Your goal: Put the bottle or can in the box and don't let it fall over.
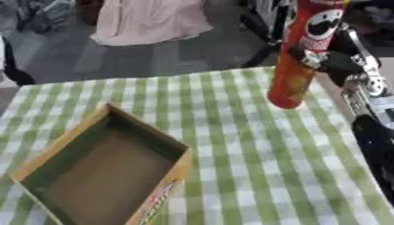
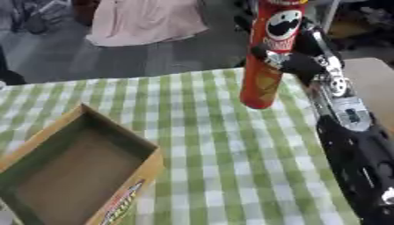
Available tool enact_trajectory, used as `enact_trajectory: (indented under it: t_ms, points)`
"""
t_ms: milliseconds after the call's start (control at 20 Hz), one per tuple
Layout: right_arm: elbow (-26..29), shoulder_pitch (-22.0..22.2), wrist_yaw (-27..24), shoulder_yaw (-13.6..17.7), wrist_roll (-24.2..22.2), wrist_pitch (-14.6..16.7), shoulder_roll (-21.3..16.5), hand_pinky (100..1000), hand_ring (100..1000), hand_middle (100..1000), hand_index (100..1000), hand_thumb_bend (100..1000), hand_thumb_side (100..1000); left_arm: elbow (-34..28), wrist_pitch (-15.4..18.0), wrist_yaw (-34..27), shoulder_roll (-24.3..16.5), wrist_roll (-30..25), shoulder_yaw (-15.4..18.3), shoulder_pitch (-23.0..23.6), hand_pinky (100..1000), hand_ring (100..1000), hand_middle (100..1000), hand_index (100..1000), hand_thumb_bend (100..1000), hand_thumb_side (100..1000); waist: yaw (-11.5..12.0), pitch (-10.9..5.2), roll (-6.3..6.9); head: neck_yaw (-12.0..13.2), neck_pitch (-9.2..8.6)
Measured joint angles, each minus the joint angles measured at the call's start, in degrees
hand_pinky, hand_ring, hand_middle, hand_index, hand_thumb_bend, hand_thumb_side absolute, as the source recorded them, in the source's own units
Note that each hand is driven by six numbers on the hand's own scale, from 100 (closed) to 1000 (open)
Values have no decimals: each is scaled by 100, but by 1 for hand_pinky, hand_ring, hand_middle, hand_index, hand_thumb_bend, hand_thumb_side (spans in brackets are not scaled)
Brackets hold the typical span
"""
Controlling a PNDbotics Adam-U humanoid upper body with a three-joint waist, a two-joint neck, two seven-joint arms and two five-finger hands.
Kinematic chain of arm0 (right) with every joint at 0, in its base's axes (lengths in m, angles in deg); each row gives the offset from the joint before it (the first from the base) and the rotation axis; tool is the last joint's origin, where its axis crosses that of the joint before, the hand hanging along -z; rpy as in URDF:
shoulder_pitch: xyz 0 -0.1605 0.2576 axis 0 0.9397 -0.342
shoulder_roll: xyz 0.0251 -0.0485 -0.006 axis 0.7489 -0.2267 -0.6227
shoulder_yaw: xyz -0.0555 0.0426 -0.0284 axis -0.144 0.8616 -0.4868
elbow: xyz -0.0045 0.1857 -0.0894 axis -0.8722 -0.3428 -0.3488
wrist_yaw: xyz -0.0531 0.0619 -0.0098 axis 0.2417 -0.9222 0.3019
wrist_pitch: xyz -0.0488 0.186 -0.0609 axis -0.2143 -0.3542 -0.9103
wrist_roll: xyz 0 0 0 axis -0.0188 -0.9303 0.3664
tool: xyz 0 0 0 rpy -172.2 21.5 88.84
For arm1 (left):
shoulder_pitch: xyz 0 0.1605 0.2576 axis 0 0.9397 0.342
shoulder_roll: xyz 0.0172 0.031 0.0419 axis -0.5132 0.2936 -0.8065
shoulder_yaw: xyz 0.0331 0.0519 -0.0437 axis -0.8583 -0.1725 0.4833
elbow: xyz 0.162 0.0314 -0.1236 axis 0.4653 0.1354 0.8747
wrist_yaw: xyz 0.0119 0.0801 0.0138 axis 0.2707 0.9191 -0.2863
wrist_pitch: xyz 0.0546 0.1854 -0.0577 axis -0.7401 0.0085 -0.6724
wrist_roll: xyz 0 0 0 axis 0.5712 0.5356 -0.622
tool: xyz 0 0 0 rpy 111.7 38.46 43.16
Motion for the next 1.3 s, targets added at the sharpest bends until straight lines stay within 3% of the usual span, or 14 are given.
enact_trajectory:
  t_ms: [300,650,950,1300]
  points:
    - [796,-293,221,-341,379,-577,55,100,262,520,165,200,100,0,0,13,0,0,-1,7,1000,649,667,766,102,848,1,-4,-5,-2,40]
    - [1146,-575,296,-886,734,-1254,608,100,259,530,166,195,100,-3,-1,23,-2,-1,-3,16,1000,648,667,766,103,848,14,-33,-38,-17,64]
    - [1156,-629,292,-1205,1010,-1544,1277,102,256,540,166,191,100,-4,-12,24,-2,-12,-7,16,1000,648,667,766,104,849,50,-34,-43,-58,98]
    - [1081,-648,436,-1442,1207,-1665,2002,110,256,555,167,187,100,-22,-23,35,-3,-25,-34,-1,1000,647,666,766,105,848,95,-59,-90,-119,154]
